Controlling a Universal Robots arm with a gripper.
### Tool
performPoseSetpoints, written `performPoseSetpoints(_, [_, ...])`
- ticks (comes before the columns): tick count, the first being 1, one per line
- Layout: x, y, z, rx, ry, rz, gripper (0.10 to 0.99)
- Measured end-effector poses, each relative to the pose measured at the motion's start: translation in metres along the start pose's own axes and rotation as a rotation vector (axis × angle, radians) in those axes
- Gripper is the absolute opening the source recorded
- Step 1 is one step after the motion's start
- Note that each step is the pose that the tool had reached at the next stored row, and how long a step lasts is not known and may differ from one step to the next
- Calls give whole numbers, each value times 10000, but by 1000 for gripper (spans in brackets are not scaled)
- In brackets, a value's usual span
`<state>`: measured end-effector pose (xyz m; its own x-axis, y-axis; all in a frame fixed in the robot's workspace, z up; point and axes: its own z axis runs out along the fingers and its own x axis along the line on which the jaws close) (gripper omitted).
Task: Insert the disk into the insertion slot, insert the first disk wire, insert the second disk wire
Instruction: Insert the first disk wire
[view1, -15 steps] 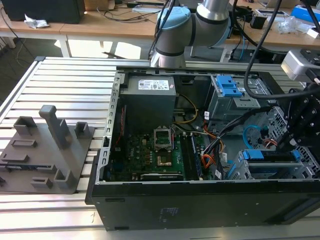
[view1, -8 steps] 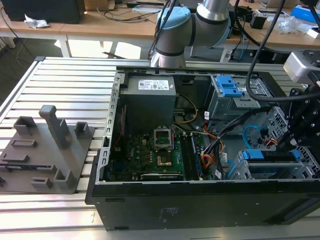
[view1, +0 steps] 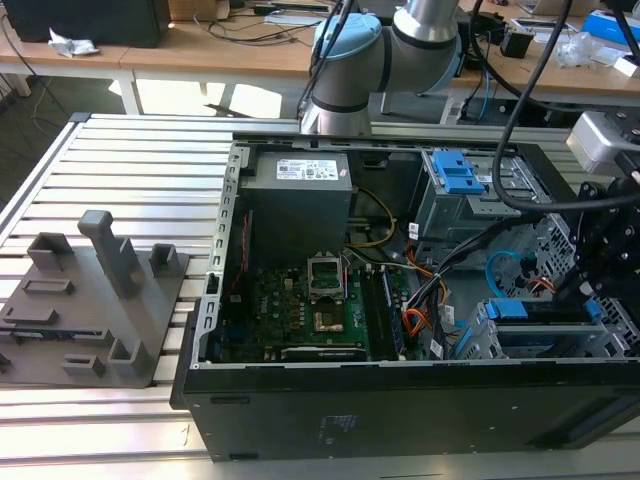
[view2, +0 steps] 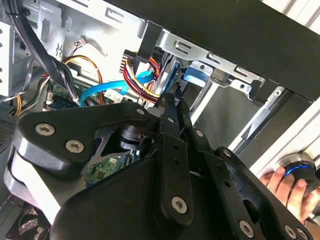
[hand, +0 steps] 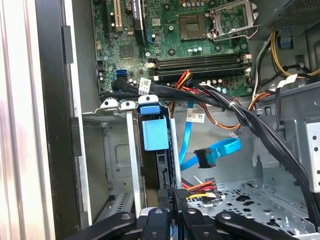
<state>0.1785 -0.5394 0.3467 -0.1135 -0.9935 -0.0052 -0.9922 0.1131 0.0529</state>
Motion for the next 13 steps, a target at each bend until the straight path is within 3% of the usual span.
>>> performPoseSetpoints(9, [7,-32,31,-2,-16,-7,161])
performPoseSetpoints(13, [7,-38,25,-8,-75,-10,161])
